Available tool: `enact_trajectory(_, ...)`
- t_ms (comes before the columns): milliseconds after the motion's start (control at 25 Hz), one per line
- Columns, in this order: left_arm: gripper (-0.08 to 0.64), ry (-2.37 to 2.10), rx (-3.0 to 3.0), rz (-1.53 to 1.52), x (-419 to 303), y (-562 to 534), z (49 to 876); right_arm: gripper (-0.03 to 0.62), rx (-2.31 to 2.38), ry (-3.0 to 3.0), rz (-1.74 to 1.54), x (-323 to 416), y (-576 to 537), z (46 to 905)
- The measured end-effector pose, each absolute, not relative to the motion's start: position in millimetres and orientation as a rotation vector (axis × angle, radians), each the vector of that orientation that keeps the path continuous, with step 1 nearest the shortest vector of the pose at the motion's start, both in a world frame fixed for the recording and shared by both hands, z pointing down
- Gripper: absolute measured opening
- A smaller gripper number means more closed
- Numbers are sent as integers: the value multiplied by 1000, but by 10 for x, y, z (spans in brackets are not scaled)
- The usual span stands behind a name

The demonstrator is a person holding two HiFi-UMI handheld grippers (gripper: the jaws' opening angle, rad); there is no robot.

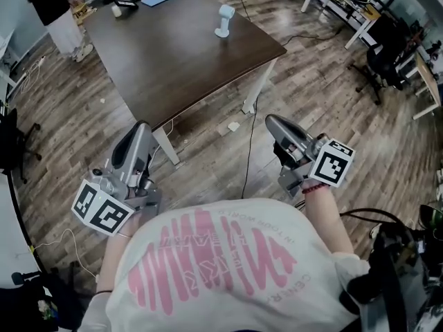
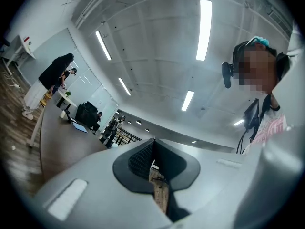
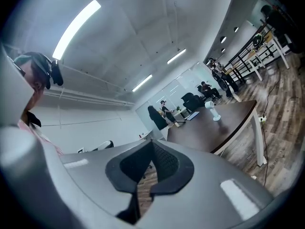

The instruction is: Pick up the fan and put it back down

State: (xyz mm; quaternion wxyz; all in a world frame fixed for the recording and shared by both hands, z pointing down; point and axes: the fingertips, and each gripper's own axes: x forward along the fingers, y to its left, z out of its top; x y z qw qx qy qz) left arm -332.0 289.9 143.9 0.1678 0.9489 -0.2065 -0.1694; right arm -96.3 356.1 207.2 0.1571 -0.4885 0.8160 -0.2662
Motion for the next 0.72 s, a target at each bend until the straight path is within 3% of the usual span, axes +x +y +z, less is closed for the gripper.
enact_trajectory(720,17,-485,2604,-385,-3484,2700,2037,6,-1461,2158,-854,-1244,3562,2505)
